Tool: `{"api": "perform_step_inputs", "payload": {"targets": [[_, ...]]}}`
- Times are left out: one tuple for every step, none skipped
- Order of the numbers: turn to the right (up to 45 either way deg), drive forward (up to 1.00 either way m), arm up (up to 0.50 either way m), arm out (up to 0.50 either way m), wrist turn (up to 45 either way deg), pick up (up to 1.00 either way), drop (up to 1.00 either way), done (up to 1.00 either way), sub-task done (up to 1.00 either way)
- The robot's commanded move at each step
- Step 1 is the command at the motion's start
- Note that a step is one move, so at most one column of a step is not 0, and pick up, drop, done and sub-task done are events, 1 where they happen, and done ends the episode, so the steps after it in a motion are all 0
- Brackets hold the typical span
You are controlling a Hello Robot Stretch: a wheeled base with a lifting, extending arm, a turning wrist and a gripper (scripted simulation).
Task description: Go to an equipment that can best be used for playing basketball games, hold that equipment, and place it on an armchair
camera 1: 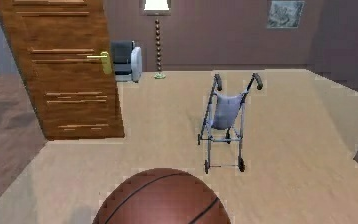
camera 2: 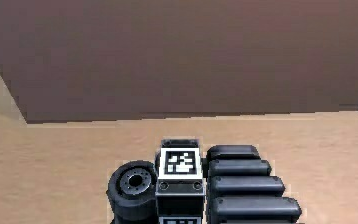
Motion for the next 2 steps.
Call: {"api": "perform_step_inputs", "payload": {"targets": [[0.0,0.90,0.00,0.00,0.0,0.00,0.00,0.00,0.00],[-45.0,0.00,0.00,0.00,0.0,0.00,0.00,0.00,0.00]]}}
